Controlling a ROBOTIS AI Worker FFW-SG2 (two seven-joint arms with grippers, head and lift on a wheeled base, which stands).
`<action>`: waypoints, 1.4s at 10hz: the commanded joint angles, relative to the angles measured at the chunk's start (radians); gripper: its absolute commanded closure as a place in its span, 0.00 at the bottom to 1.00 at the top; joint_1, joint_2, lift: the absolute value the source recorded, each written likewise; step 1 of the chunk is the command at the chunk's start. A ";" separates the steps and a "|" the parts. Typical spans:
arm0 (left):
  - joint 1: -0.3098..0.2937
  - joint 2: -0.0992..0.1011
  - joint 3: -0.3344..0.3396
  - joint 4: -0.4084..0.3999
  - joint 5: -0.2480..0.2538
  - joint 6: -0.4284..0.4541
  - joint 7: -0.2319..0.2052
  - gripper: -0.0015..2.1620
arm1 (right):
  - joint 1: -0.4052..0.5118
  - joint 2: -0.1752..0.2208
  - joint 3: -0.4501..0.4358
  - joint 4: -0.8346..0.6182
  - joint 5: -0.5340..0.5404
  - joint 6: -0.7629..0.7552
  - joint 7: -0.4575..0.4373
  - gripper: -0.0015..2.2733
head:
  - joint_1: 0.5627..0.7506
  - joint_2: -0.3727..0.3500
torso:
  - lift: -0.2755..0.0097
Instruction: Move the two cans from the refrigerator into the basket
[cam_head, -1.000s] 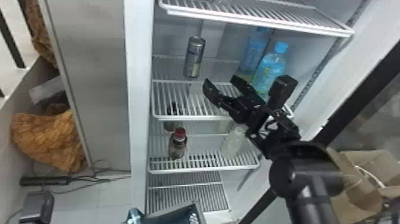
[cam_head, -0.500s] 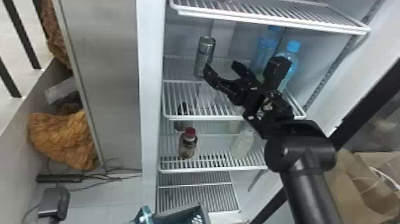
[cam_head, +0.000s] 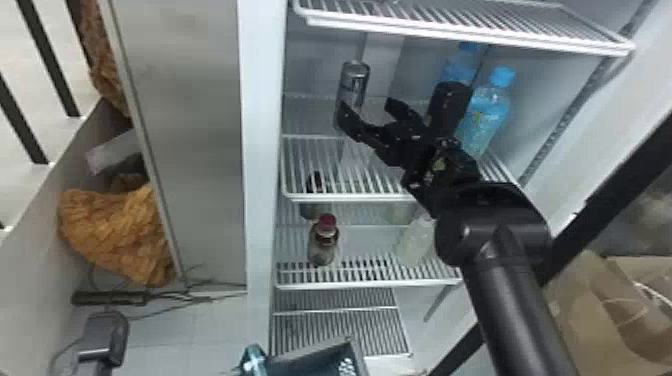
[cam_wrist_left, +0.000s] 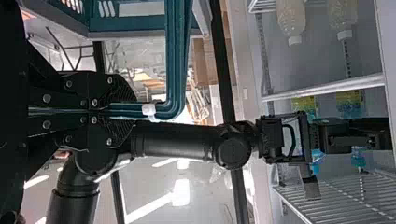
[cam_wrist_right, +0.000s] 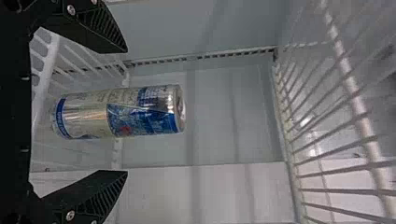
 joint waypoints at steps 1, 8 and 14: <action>-0.002 0.000 -0.002 0.002 0.000 0.005 0.000 0.55 | -0.027 0.001 0.021 0.037 0.003 0.000 -0.011 0.05 | 0.70 0.24 | 0.84; -0.007 0.000 -0.004 0.010 0.000 0.005 0.002 0.55 | -0.142 0.006 0.059 0.170 0.057 0.042 -0.048 0.05 | 0.70 0.27 | 0.84; -0.014 0.003 -0.008 0.015 0.002 0.005 0.002 0.55 | -0.181 0.006 0.082 0.214 0.057 0.066 -0.057 0.38 | 0.70 0.29 | 0.84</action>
